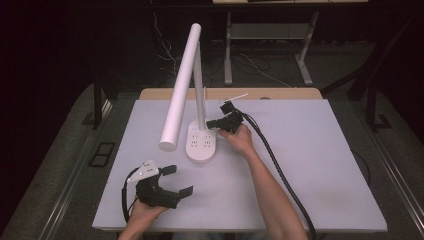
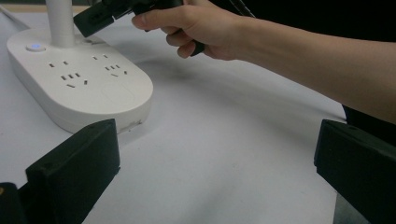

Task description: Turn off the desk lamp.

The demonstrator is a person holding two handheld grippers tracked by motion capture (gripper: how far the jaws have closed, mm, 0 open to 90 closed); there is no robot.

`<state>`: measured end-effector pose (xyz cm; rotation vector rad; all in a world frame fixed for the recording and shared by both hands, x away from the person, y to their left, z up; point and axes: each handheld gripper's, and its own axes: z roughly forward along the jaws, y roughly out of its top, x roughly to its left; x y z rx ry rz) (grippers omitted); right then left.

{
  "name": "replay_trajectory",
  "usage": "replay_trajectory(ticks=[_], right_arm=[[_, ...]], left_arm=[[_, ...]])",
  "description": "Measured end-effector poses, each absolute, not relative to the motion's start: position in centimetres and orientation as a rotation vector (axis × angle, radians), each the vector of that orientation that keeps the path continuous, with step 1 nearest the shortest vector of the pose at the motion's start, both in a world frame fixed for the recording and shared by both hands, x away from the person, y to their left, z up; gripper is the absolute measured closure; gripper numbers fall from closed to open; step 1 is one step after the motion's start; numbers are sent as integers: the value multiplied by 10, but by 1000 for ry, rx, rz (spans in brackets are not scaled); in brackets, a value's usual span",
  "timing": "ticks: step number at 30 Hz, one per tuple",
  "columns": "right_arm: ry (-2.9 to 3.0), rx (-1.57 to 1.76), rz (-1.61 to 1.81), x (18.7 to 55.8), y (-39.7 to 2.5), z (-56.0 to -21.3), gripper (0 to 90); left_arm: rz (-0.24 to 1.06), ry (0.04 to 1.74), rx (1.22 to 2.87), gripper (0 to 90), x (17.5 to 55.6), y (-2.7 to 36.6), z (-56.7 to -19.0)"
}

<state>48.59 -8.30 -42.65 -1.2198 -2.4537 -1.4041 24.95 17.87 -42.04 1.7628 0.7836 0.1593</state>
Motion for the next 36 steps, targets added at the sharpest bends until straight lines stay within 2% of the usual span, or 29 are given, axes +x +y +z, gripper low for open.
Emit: replay_trajectory(ticks=[22,23,27,29,36], right_arm=[[-2476,-1156,-1459,461,-128,-382,896],[-2463,-1167,-1459,459,-132,-380,865],[-2466,-1149,-1499,448,-147,-376,834],[-2458,-1159,-1516,442,-154,-373,784],[-2490,-1178,-1552,419,-179,-363,486]], left_arm=[[160,772,1768,0,250,176,-420],[160,774,1767,0,250,176,-420],[161,775,1768,0,250,176,-420],[159,775,1767,0,250,175,-420],[155,770,1771,0,250,173,-421]])
